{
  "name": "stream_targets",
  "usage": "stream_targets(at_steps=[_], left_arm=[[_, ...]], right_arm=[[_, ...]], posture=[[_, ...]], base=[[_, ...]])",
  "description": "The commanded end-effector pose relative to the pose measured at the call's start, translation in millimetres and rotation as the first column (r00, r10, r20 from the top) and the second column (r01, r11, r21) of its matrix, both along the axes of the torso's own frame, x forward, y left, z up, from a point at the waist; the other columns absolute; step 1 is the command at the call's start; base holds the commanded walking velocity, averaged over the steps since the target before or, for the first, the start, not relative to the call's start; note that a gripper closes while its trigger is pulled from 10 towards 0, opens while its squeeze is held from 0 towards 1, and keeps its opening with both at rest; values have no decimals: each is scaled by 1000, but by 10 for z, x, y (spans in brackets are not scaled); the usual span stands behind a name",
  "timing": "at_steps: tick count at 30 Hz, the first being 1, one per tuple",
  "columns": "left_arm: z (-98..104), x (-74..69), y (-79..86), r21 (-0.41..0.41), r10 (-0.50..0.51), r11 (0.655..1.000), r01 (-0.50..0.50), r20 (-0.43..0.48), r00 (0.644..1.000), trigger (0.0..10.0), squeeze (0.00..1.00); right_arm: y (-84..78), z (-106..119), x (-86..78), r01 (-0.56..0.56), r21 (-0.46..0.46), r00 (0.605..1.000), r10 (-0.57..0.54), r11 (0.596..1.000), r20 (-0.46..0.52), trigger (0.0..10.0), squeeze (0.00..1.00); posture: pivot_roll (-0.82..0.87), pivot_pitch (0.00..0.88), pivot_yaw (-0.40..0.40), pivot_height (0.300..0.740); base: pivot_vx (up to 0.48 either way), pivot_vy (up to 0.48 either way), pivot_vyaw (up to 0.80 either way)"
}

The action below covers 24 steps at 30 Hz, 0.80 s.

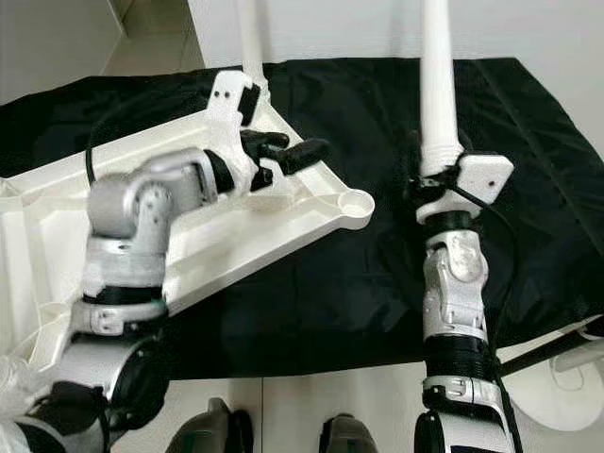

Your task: Building children table

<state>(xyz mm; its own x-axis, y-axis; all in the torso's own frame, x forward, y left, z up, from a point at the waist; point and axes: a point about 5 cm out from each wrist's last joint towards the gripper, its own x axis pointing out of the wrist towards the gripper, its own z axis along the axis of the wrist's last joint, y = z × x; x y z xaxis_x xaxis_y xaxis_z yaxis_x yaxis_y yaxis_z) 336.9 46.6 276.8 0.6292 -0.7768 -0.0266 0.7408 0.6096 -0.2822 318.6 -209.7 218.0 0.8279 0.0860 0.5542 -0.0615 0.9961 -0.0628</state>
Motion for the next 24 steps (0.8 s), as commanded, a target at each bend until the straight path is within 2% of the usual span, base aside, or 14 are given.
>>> stream_targets(at_steps=[1,2,4,6,8,12,14,18,21,22,24], left_arm=[[-22,-19,-22,-18,-73,997,72,-22,997,10000,0],[5,0,-33,-22,-89,996,88,-39,995,10000,0],[89,43,-85,-87,-120,990,112,-87,989,10000,0],[89,43,-85,-87,-120,990,112,-87,989,10000,0],[187,73,-133,-155,-151,979,132,-118,982,10000,0],[223,86,-153,-174,-160,975,138,-124,979,10000,0],[304,107,-201,-236,-187,960,151,-135,973,10000,0],[330,119,-227,-260,-193,954,152,-144,971,10000,0],[377,141,-277,-288,-210,944,160,-154,965,10000,0],[406,178,-318,-292,-214,943,160,-165,963,10000,0],[416,190,-327,-295,-216,942,160,-168,962,10000,0]], right_arm=[[53,60,-11,-23,-15,999,24,1000,33,10000,0],[97,85,-9,-44,-28,998,45,999,40,10000,0],[197,150,-12,-92,-58,994,96,994,56,10000,0],[197,150,-12,-92,-58,994,96,994,56,10000,0],[297,208,-17,-137,-82,987,143,987,72,10000,0],[341,231,-15,-154,-90,984,161,984,79,10000,0],[446,264,-15,-193,-117,975,203,974,89,10000,0],[492,269,-16,-211,-126,971,223,969,90,10000,0],[572,261,-34,-245,-145,962,259,959,85,10000,0],[650,244,-61,-281,-163,952,296,946,76,10000,0],[677,238,-71,-293,-169,948,308,941,73,10000,0]], posture=[[-104,21,48,740],[-103,20,47,740],[-104,15,46,740],[-104,15,46,740],[-104,11,48,740],[-106,7,51,740],[-110,3,52,740],[-112,0,51,740],[-115,0,52,740],[-120,0,54,740],[-120,0,54,740]], base=[[0,0,0],[0,0,0],[0,0,0],[0,0,0],[0,0,0],[0,0,0],[0,0,0],[0,0,0],[0,0,0],[0,0,0],[0,0,0]])
